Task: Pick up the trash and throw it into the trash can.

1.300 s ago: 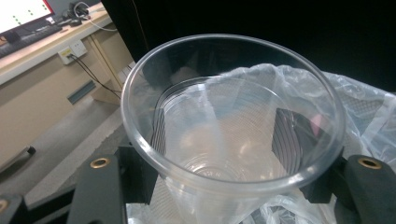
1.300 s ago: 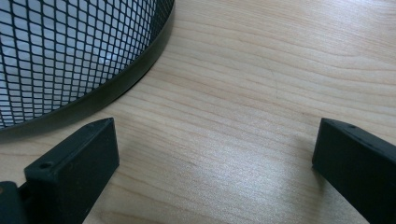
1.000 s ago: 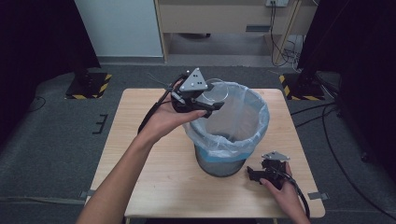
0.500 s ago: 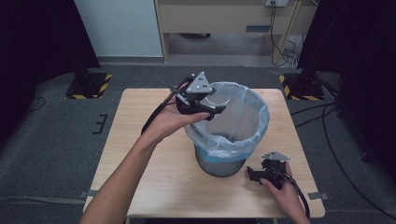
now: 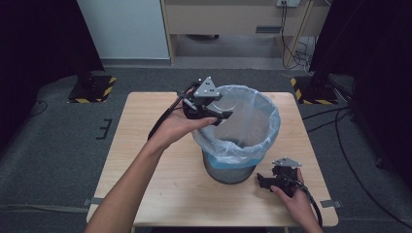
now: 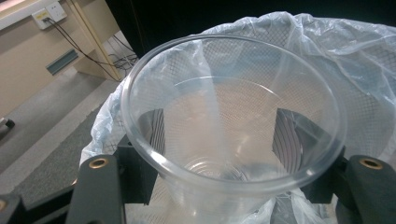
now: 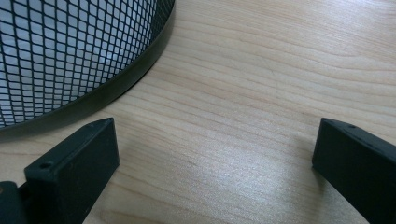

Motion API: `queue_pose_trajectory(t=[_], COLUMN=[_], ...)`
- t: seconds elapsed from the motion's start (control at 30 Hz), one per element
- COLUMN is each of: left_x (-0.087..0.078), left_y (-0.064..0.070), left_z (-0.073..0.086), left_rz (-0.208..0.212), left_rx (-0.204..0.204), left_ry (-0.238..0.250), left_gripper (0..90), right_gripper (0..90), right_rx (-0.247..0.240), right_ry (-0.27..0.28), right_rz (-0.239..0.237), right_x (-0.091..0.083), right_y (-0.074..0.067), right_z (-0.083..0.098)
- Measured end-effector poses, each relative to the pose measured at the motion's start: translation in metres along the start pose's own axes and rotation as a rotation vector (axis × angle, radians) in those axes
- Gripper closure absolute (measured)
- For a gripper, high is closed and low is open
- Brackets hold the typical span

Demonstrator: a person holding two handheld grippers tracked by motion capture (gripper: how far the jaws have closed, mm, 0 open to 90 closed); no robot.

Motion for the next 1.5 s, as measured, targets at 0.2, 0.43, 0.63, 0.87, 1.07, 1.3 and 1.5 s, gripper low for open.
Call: queue_pose_trajectory(t=[0.2, 0.43, 0.63, 0.87, 1.07, 1.3, 1.5], left_x=[0.003, -0.007, -0.027, -0.058, -0.081, -0.095, -0.094], left_y=[-0.004, -0.007, -0.02, -0.043, -0.065, -0.097, -0.113], left_z=[-0.004, -0.007, -0.009, -0.002, 0.018, 0.058, 0.091], left_rz=[-0.025, -0.021, -0.09, -0.164, -0.22, -0.258, -0.267], left_rx=[-0.031, -0.045, -0.08, -0.135, -0.182, -0.277, -0.32], left_ry=[0.007, 0.051, 0.108, 0.151, 0.17, 0.17, 0.128], left_gripper=[22.9, 9.0, 6.8, 3.8, 2.9, 2.9, 3.0], right_gripper=[0.5, 0.5, 0.6, 0.5, 0.5, 0.5, 0.5], right_rx=[-0.001, -0.005, -0.001, -0.003, -0.002, -0.004, -0.003], right_ry=[0.0, -0.001, -0.001, -0.001, -0.001, -0.004, -0.004], right_rz=[-0.001, -0.002, -0.002, -0.004, -0.004, -0.006, -0.006], right_x=[0.0, 0.0, 0.0, 0.0, 0.0, 0.0, 0.0], right_y=[0.0, 0.0, 0.0, 0.0, 0.0, 0.0, 0.0], right_z=[0.0, 0.0, 0.0, 0.0, 0.0, 0.0, 0.0])
Point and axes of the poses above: each handheld gripper's, and its own axes: x roughly forward along the jaws, z roughly out of its underside, y roughly to its right, the point moved 6 cm from there along x, roughly forward along the jaws, and after that the axes turned 15 degrees about -x, right-handed, at the moved point
